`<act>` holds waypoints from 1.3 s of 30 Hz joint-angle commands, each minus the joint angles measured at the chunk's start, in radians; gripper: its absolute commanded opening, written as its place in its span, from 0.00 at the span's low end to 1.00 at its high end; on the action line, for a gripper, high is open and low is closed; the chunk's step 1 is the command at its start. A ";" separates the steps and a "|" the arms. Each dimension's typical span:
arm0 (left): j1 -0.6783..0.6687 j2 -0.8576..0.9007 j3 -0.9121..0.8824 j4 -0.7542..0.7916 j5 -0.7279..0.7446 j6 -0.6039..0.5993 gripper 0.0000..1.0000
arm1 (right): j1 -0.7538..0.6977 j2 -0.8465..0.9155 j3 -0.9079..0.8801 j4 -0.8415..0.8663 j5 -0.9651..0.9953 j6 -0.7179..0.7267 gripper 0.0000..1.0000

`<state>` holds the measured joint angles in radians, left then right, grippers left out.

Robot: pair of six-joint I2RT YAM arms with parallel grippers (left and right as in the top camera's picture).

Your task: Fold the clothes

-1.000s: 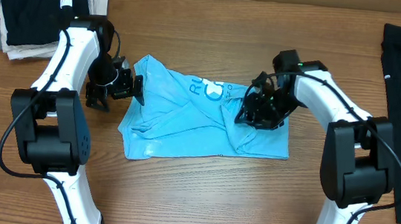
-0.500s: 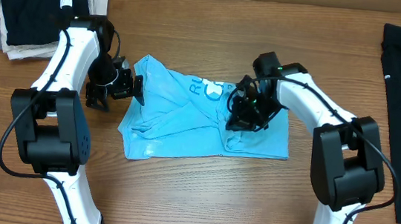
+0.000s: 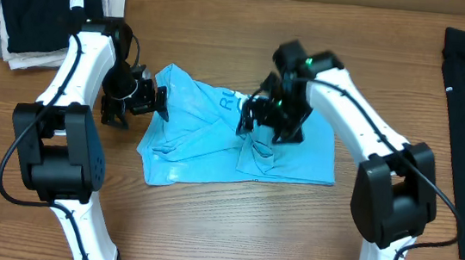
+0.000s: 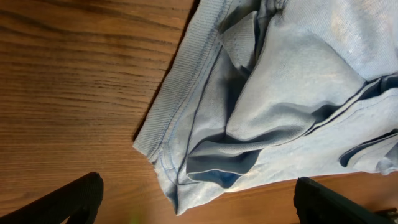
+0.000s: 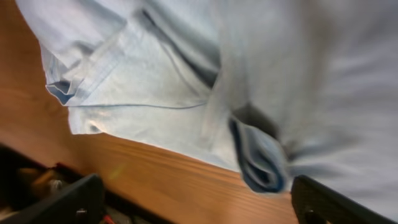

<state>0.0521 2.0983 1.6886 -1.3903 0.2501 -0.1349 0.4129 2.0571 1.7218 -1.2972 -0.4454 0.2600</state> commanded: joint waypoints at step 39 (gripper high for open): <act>-0.010 -0.029 0.013 0.050 0.013 0.000 1.00 | 0.021 -0.032 0.043 -0.077 0.160 0.077 0.61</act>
<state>0.0521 2.0983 1.6886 -1.3682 0.2504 -0.1349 0.5117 2.0560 1.6402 -1.3060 -0.4564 0.3412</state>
